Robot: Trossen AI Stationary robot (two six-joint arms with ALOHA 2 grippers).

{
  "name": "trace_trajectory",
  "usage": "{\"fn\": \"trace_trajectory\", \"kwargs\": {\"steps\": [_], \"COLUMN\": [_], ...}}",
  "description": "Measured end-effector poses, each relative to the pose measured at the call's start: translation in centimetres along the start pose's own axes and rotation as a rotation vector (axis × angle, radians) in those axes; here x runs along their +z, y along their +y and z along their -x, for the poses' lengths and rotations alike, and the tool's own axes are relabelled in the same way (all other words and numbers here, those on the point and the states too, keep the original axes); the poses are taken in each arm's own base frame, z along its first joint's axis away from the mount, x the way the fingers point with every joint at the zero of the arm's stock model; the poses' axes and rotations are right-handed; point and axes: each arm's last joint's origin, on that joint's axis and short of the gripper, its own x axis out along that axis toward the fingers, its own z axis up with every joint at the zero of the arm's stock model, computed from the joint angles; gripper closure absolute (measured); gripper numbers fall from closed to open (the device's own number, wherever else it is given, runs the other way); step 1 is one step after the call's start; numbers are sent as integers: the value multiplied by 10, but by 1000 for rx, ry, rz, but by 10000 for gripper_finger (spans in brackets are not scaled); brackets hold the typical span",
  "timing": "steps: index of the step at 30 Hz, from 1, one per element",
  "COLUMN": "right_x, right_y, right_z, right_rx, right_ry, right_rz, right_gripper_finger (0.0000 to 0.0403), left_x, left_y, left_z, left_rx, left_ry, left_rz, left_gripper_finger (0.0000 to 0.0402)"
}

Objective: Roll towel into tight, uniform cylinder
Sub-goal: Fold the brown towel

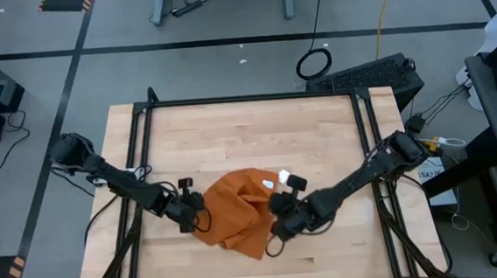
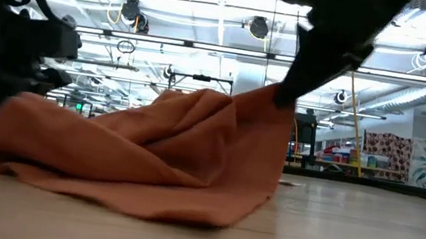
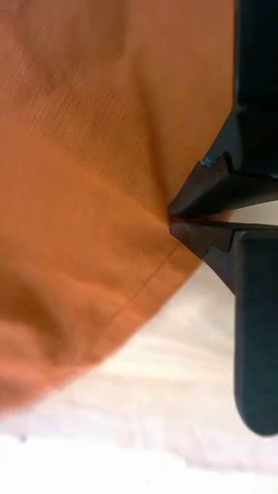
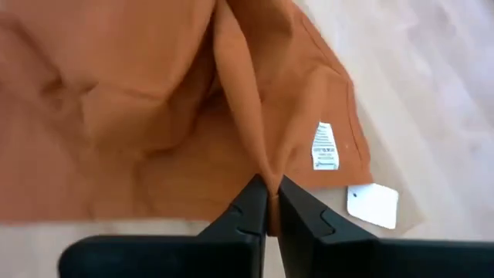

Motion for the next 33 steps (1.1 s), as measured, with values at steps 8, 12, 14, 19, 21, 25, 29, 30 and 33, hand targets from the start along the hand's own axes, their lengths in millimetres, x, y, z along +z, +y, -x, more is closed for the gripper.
{"fn": "trace_trajectory", "kwargs": {"steps": [8, 12, 14, 19, 21, 25, 29, 30, 33], "right_x": [-20, -27, -29, -30, -28, -26, -31, -32, -36], "right_y": [19, 24, 26, 39, 50, 73, 83, 84, 85], "right_z": [19, 25, 27, 26, 24, 12, -5, -9, -20], "right_rx": [35, 46, 51, 111, 175, 272, 279, 275, 257], "right_ry": [-24, -29, -33, -82, -138, -232, -256, -252, -236], "right_rz": [-91, -110, -116, -110, -84, 9, 55, 54, 46], "right_gripper_finger": [346, 306, 285, 259, 258, 264, 274, 277, 284], "left_x": [17, 25, 29, 36, 32, 23, 16, 15, 13], "left_y": [4, -1, -10, -39, -50, -70, -84, -85, -87], "left_z": [24, 35, 38, 39, 35, 24, 13, 11, 5], "left_rx": [40, -70, -178, -330, -351, -370, -360, -333, -207], "left_ry": [-104, -166, -210, -328, -330, -314, -309, -318, -366], "left_rz": [-26, 0, -20, -111, -140, -192, -207, -194, -169], "left_gripper_finger": [370, 370, 370, 370, 370, 366, 328, 314, 272]}}
